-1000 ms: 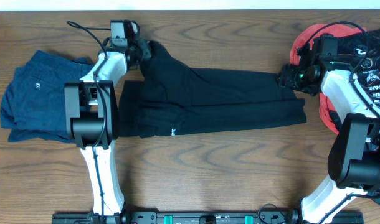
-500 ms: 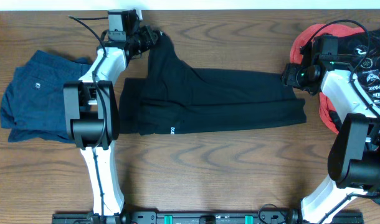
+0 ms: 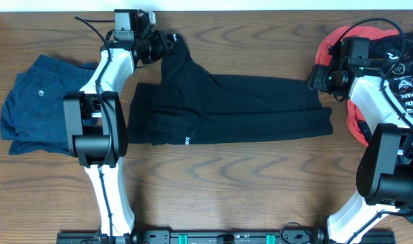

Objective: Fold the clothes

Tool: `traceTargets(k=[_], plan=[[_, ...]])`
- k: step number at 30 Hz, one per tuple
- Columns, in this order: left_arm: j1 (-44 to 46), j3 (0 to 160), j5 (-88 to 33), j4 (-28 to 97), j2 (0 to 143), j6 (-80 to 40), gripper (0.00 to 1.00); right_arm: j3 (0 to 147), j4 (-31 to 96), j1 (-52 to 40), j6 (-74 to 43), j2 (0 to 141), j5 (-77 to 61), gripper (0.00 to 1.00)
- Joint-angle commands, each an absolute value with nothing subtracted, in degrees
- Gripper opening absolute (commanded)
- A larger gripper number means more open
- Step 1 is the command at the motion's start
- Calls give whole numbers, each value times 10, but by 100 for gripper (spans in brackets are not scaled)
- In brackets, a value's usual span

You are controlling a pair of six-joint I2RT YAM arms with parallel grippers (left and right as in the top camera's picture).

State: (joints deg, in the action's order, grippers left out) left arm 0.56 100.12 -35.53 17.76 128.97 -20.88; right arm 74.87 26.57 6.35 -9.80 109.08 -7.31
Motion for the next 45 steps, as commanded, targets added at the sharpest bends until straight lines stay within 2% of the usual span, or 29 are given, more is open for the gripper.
traceTargets(k=[1,8,17,19,21,24,25,26,36,39,45], plan=[[-10,1012,-368,215,1219,-159,6,757,256,73,-94,1110,-84,63],[-17,1012,-362,293,1166,-146,6,757,193,73,-94,1168,-106,64],[-15,1012,-351,357,1165,-133,6,757,131,72,-94,1220,-154,58],[-15,1012,-342,366,1165,-131,6,757,125,72,-94,1225,-155,50],[-15,1011,-336,377,1165,-123,6,757,123,71,-94,1225,-162,30],[-15,1011,-334,386,1165,-113,6,757,124,71,-94,1225,-170,12],[-15,1011,-334,386,1165,-113,6,757,125,71,-94,1225,-170,3],[-15,1011,-334,386,1165,-113,6,757,126,71,-94,1225,-170,1],[-16,1011,-334,427,1165,-113,6,761,136,91,-124,1149,-163,1],[-15,1011,-334,468,1165,-113,6,761,210,93,-124,1094,-141,1],[-15,1011,-333,558,1165,-90,6,761,472,89,-98,1032,-135,1]])
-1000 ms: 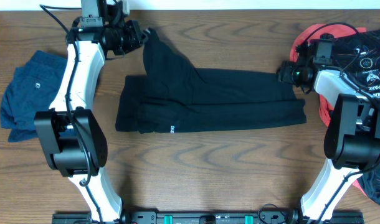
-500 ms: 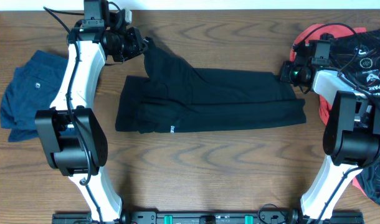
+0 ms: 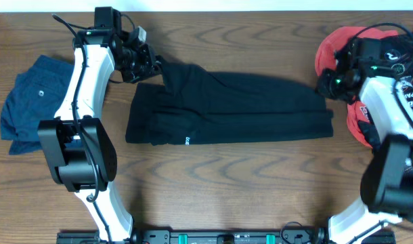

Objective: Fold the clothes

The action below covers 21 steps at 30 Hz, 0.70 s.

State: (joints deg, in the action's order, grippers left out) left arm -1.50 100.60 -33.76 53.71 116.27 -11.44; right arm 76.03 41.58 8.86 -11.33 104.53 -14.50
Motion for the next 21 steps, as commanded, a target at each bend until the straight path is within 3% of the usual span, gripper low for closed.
traceTargets(k=[1,4,8,15,21], plan=[[-15,1011,-329,568,1165,-85,6,761,517,89,-92,1032,-130,2],[-15,1011,-291,590,1165,-85,6,752,598,90,-91,1038,-79,14],[-15,1011,-274,596,1165,-81,6,724,595,90,-92,1042,14,40],[-15,1011,-274,593,1165,-81,6,719,484,90,-107,1042,5,43],[-15,1011,-262,591,1165,-75,6,719,439,89,-106,1042,-119,44]])
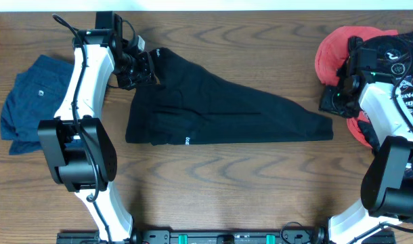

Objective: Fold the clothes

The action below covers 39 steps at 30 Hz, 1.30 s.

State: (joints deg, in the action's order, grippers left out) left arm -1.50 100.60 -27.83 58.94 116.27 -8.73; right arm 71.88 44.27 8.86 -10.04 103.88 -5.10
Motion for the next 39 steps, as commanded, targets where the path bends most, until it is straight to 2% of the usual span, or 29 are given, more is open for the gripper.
traceTargets(k=[1,7,17,23,39], plan=[[-15,1011,-258,591,1165,-75,6,718,438,87,-106,1042,-136,44],[-15,1011,-245,591,1165,-75,6,710,418,59,-100,1049,-166,49],[-15,1011,-243,591,1165,-75,6,710,356,41,-102,1112,-167,48],[-15,1011,-243,591,1165,-75,6,710,366,41,-102,1130,-185,44],[-15,1011,-243,591,1165,-75,6,710,446,48,-102,1057,-185,46]])
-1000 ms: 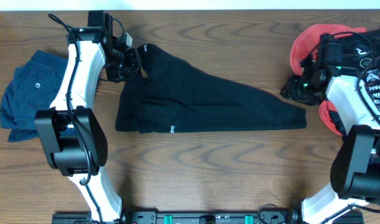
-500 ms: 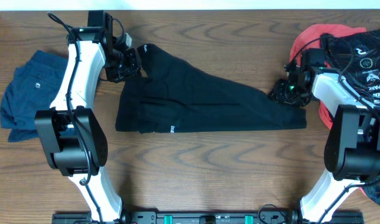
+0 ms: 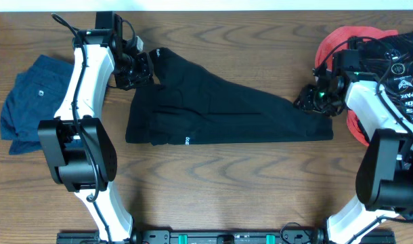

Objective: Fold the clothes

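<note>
Black trousers (image 3: 220, 112) lie lengthwise across the middle of the table, with the upper layer running as a slanted wedge from the waist at top left down to the leg ends at right. My left gripper (image 3: 145, 66) sits at the top-left waist corner, shut on the cloth there. My right gripper (image 3: 308, 100) is low over the leg ends at the right of the trousers. Its fingers are dark against the black cloth, so how they stand does not show.
Folded blue shorts (image 3: 30, 102) lie at the left edge, beside the left arm. A heap of red and black printed clothes (image 3: 396, 64) sits at the far right behind the right arm. The table's back edge runs just behind both grippers.
My right gripper has moved left from beside the red heap onto the leg ends of the trousers. The left gripper and the trousers look unchanged.
First the left gripper held the waist corner raised at the back while the right gripper was at the far leg end. Then both were further out, with the upper layer stretched. Then the leg end lay loose in a wedge with the right gripper off it; now that gripper is back at it.
</note>
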Tool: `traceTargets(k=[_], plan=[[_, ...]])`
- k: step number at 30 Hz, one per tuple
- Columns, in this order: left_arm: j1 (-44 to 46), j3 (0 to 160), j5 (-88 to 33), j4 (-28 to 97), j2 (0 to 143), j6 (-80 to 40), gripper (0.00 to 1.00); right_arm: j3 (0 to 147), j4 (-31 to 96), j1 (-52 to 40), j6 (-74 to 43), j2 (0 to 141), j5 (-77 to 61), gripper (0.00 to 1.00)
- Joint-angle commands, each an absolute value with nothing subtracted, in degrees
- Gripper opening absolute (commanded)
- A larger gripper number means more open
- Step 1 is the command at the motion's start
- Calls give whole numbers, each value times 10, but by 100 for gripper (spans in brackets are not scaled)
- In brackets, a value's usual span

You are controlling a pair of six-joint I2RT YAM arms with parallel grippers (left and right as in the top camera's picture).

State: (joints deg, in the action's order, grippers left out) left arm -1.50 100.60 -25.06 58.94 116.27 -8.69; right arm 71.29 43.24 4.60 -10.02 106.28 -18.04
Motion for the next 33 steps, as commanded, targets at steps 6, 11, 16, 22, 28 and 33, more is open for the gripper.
traceTargets(k=[6,11,16,22,28,33], plan=[[-15,1011,-243,591,1165,-75,6,697,461,47,-99,1057,-178,46],[-15,1011,-243,591,1165,-75,6,673,436,45,-91,1057,-178,42],[-15,1011,-243,591,1165,-75,6,666,391,41,-98,1057,-178,1],[-15,1011,-243,548,1165,-75,6,668,300,43,-102,1056,-162,1],[-15,1011,-243,422,1166,-87,17,679,239,57,-109,1056,-122,1],[-15,1011,-228,357,1184,-110,28,679,170,61,-109,1056,-118,1]])
